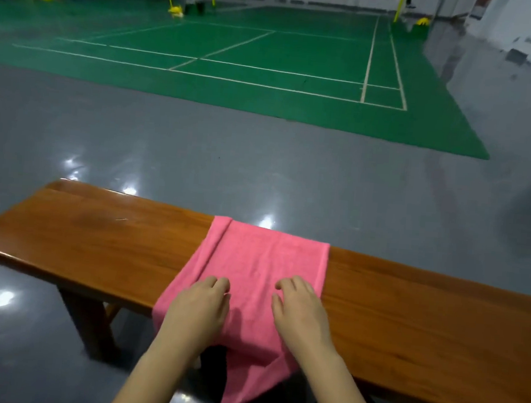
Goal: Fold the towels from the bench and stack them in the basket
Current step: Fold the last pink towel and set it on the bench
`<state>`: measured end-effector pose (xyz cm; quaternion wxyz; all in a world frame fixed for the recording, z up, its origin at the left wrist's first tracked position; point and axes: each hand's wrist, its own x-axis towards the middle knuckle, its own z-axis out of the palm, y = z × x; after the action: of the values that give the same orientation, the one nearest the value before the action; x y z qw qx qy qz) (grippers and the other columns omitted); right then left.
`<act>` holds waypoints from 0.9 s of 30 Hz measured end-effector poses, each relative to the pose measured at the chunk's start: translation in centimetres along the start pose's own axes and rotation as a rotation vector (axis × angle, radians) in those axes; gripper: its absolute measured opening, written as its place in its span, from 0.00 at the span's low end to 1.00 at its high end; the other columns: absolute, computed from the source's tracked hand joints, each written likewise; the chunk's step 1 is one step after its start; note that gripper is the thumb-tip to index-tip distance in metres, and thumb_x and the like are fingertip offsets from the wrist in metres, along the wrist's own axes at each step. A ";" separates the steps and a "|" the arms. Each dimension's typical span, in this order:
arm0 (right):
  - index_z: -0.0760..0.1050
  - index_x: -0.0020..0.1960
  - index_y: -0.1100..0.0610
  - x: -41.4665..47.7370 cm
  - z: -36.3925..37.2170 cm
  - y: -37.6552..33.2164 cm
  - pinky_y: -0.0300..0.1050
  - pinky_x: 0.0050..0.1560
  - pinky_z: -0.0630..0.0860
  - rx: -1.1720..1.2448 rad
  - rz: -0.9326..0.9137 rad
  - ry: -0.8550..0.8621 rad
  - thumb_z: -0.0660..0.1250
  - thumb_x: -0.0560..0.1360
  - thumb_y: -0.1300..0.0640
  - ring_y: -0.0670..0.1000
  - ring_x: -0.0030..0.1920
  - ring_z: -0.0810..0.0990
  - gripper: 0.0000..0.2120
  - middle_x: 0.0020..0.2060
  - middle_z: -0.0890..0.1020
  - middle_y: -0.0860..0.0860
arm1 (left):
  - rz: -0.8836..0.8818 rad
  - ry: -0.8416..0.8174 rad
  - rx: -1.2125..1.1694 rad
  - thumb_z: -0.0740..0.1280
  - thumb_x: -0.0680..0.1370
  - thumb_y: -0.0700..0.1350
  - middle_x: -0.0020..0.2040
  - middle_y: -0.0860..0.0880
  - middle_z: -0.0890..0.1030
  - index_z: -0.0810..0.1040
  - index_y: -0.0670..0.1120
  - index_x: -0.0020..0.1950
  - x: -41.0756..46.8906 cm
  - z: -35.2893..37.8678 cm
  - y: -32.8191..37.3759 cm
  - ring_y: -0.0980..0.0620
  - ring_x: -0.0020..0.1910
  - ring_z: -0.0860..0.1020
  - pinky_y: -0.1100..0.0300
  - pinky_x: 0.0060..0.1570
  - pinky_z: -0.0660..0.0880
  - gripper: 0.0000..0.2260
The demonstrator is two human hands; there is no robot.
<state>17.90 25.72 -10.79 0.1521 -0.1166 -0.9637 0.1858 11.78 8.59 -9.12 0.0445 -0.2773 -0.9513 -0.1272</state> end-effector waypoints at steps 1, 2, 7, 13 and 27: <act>0.77 0.38 0.56 0.5 0.5 0.1 0.48 0.33 0.78 -0.004 0.015 0.003 0.59 0.69 0.54 0.55 0.36 0.80 0.09 0.35 0.79 0.51 | -0.008 -0.011 -0.002 0.56 0.73 0.51 0.36 0.47 0.78 0.76 0.46 0.40 0.5 0.1 -0.6 0.42 0.33 0.78 0.55 0.27 0.70 0.13; 0.77 0.38 0.56 0.9 1.0 0.3 0.49 0.33 0.78 -0.018 0.028 0.007 0.59 0.69 0.54 0.55 0.35 0.80 0.10 0.34 0.79 0.51 | -0.019 -0.029 0.001 0.60 0.73 0.49 0.37 0.46 0.79 0.76 0.45 0.41 1.1 0.1 -1.2 0.42 0.34 0.79 0.55 0.28 0.69 0.10; 0.76 0.38 0.57 2.6 2.4 1.8 0.48 0.32 0.77 -0.058 0.073 0.001 0.72 0.64 0.60 0.56 0.35 0.79 0.05 0.34 0.78 0.52 | -0.110 -0.006 -0.028 0.62 0.78 0.44 0.45 0.44 0.78 0.77 0.43 0.49 4.1 1.0 -3.6 0.40 0.44 0.78 0.50 0.39 0.72 0.07; 0.77 0.39 0.59 3.4 3.8 4.2 0.49 0.36 0.77 -0.103 0.145 0.018 0.75 0.62 0.66 0.58 0.37 0.78 0.10 0.37 0.77 0.55 | -0.223 0.038 -0.061 0.70 0.73 0.41 0.45 0.38 0.75 0.76 0.39 0.48 5.5 3.7 -5.1 0.37 0.41 0.74 0.46 0.40 0.74 0.08; 0.77 0.53 0.60 1.7 4.3 5.0 0.54 0.50 0.76 0.078 0.136 0.022 0.62 0.70 0.67 0.61 0.46 0.78 0.14 0.46 0.77 0.57 | -0.417 0.199 -0.670 0.63 0.79 0.41 0.40 0.45 0.78 0.73 0.43 0.47 5.3 2.9 -2.2 0.43 0.42 0.76 0.56 0.39 0.62 0.02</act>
<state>15.68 29.32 -16.07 0.1542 -0.1779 -0.9439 0.2317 6.04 10.29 -11.56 0.0169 -0.0638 -0.8841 -0.4627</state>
